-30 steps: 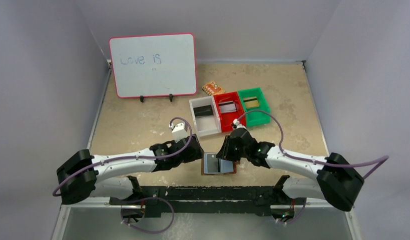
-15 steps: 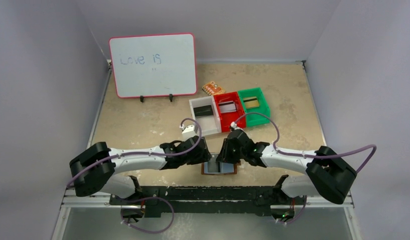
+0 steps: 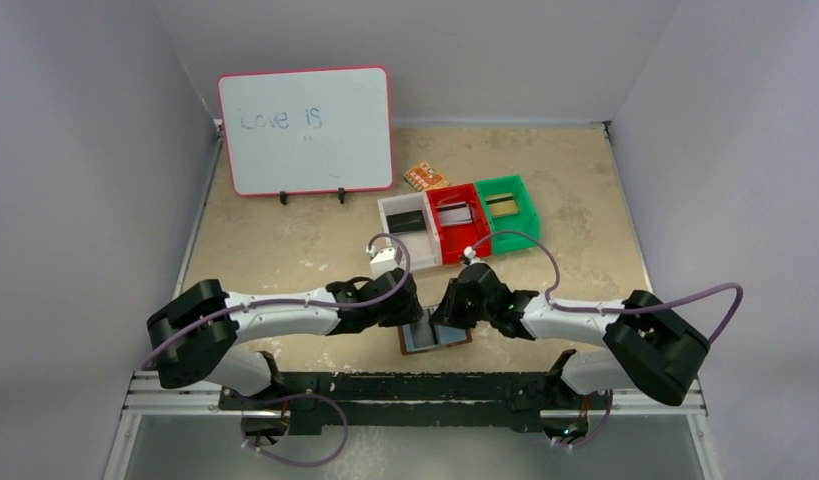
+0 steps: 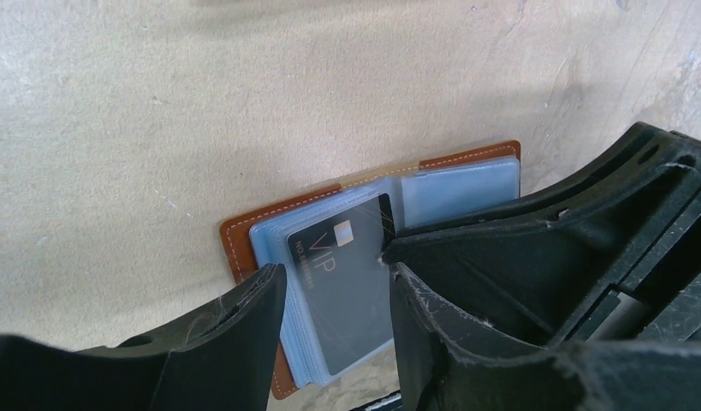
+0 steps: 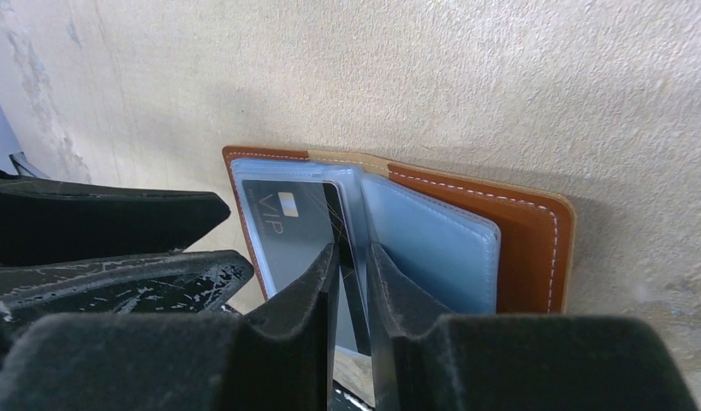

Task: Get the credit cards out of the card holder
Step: Remove the credit card from the card holder.

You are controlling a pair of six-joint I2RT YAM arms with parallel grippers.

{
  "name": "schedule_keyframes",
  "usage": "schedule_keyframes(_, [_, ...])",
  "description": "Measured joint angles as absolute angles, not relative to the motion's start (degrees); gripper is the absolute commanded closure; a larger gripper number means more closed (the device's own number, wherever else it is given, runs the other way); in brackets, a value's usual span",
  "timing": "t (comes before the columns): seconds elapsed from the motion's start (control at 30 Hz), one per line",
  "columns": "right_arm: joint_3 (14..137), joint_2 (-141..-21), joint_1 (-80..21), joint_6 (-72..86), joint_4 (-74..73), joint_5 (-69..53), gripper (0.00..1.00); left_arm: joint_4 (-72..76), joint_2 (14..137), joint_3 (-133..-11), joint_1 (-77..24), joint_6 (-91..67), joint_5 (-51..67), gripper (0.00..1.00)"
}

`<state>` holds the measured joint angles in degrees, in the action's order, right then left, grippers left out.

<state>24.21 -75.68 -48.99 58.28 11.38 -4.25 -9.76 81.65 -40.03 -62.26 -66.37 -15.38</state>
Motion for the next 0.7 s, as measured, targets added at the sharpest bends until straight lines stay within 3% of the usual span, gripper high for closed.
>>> schedule_keyframes(0.33, [23.4, -75.6, -49.0, 59.4, 12.9, -4.3, 0.78, -12.5, 81.5, -41.4, -62.3, -66.4, -17.0, 0.52])
schedule_keyframes(0.7, [21.2, -73.8, -49.0, 60.6, 14.3, -4.3, 0.78, -6.8, 84.1, -40.6, -62.8, -66.7, -11.0, 0.65])
